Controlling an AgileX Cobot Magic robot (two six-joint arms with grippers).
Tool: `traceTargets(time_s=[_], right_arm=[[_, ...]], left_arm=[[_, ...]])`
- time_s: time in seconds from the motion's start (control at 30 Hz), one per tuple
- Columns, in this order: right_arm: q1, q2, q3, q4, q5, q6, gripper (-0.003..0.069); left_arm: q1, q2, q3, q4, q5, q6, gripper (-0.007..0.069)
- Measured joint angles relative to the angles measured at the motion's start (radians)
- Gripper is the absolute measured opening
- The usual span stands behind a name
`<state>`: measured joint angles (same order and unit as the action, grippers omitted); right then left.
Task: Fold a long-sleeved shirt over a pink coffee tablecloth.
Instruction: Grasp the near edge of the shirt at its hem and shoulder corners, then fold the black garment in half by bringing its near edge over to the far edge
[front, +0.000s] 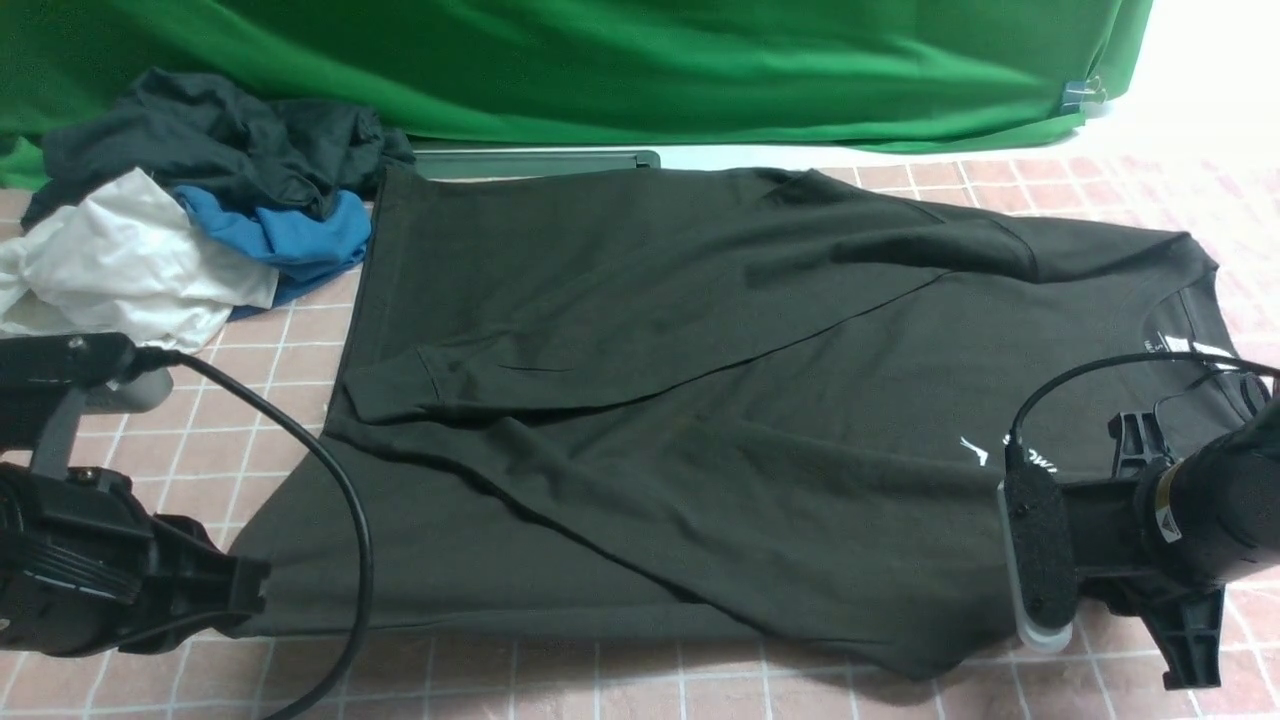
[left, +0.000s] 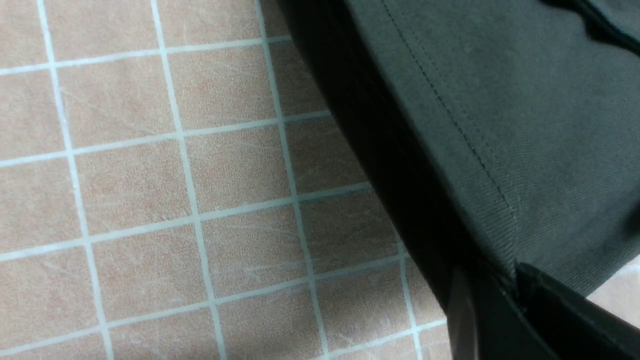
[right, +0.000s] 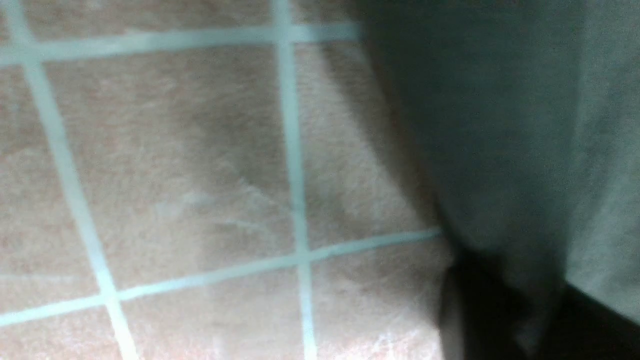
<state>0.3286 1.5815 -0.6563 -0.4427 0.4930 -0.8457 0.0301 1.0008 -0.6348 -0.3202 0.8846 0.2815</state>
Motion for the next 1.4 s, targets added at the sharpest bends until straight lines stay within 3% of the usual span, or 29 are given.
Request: traceTargets(time_s=[0.13,0.47,0.7,0.8,0.97,1.17,1.4], right_arm=[[0.008,-0.065,0.004,0.010,0.067,0.028,0.0043],[0.054,-0.325,0.004,0.251,0.418,0.347,0.0040],[0.055,-0.399,0.006,0.298,0.648,0.446,0.0040],[0.055,-0.426,0.006,0.288,0.610,0.514,0.0040],[0.042,-0.398,-0.005,0.199,0.442,0.645,0.0038],[-0.080,-0.215,-0.146,0.172,0.313,0.662,0.0038],[-0.152,-0.054,-0.312,0.169,0.181,0.658,0.0038]], left_arm=[[0.000,-0.004,0.000,-0.010,0.028,-0.002,0.0024],[0.000,-0.086,0.000,-0.036,0.122,0.001,0.0024],[0.000,-0.103,0.000,-0.038,0.263,-0.002,0.0024],[0.000,-0.110,0.000,-0.041,0.243,-0.008,0.0024],[0.000,-0.065,-0.030,-0.035,0.083,-0.040,0.0024],[0.000,0.193,-0.186,-0.021,-0.006,-0.048,0.0024],[0.000,0.468,-0.378,-0.034,-0.172,-0.054,0.0024]])
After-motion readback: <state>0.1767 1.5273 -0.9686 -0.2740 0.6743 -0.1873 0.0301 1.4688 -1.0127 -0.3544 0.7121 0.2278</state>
